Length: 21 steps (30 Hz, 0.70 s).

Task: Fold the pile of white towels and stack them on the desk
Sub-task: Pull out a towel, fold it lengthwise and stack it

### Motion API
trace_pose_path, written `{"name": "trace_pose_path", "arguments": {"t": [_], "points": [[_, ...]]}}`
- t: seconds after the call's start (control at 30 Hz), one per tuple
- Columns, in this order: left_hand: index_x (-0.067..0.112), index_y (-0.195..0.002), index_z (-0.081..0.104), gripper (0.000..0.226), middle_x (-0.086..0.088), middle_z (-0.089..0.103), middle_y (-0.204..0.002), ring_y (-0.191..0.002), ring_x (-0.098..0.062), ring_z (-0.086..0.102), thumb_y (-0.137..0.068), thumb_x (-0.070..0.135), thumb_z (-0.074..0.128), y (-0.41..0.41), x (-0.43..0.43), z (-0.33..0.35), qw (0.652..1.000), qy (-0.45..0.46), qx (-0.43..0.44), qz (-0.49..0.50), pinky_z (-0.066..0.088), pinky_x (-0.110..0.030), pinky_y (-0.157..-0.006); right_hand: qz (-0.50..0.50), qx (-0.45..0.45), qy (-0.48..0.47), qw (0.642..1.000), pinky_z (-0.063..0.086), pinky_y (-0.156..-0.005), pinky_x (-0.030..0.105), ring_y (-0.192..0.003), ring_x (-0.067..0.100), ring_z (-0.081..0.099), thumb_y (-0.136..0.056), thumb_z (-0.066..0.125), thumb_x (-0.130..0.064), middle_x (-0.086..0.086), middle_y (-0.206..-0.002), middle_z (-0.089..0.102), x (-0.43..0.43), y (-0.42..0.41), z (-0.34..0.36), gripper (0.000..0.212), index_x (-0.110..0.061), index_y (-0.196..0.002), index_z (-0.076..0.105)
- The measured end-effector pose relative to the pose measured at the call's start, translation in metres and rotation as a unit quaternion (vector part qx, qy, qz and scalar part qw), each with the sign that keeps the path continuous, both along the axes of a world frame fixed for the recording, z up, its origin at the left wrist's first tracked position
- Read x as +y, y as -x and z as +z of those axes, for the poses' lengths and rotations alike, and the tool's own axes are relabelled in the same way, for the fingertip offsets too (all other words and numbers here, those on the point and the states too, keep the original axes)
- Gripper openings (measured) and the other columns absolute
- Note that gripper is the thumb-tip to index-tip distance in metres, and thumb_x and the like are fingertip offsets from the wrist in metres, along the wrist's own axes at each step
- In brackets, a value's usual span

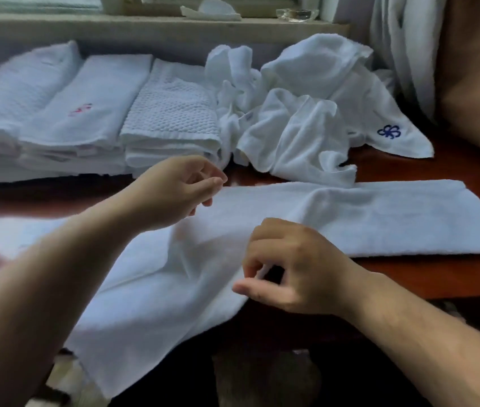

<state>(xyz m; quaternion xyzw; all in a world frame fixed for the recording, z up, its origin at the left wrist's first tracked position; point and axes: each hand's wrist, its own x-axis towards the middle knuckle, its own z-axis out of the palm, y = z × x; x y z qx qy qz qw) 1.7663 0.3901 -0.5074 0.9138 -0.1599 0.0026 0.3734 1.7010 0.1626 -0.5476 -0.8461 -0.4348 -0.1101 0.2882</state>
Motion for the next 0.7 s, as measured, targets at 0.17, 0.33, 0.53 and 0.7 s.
{"name": "trace_pose_path", "arguments": {"t": [0.17, 0.33, 0.53, 0.7], "points": [[0.038, -0.095, 0.068, 0.01, 0.014, 0.068, -0.082, -0.08, -0.007, 0.062, -0.091, 0.039, 0.059, 0.054, 0.053, -0.027, 0.993, -0.033, -0.089, 0.074, 0.051, -0.03, -0.074, 0.09, -0.006, 0.092, 0.992, 0.048, -0.078, 0.029, -0.089, 0.017, 0.057, -0.081, 0.083, -0.042, -0.001, -0.091, 0.066, 0.047, 0.015, -0.005, 0.029, -0.015, -0.091, 0.076], [0.04, -0.15, 0.036, 0.057, 0.001, 0.031, -0.16, -0.145, -0.024, 0.024, -0.098, 0.061, 0.029, 0.073, 0.087, -0.062, 0.954, -0.259, 0.007, 0.152, 0.019, -0.043, -0.117, 0.111, -0.066, 0.188, 0.974, 0.047, -0.082, 0.033, -0.094, 0.021, 0.055, -0.074, 0.085, -0.05, 0.0, -0.099, 0.061, 0.071, 0.018, -0.013, 0.04, -0.02, -0.099, 0.077], [0.039, -0.158, 0.021, 0.069, 0.003, 0.014, -0.168, -0.154, -0.018, 0.01, -0.097, 0.07, 0.015, 0.053, 0.109, -0.068, 0.951, -0.296, -0.026, 0.083, 0.007, -0.041, -0.124, 0.102, -0.079, 0.187, 0.974, 0.047, -0.079, 0.032, -0.09, 0.02, 0.054, -0.086, 0.078, -0.035, -0.002, -0.097, 0.059, 0.081, 0.017, -0.009, 0.018, -0.019, -0.085, 0.07], [0.04, -0.149, 0.044, 0.051, 0.011, 0.032, -0.161, -0.148, -0.013, 0.026, -0.1, 0.053, 0.044, 0.03, 0.13, -0.058, 0.967, -0.249, -0.036, 0.042, 0.017, -0.033, -0.121, 0.025, 0.103, 0.075, 0.992, 0.041, -0.072, 0.013, -0.081, 0.001, 0.054, -0.093, 0.07, -0.034, -0.018, -0.082, 0.057, 0.093, 0.005, 0.011, 0.015, -0.035, -0.087, 0.057]]}}
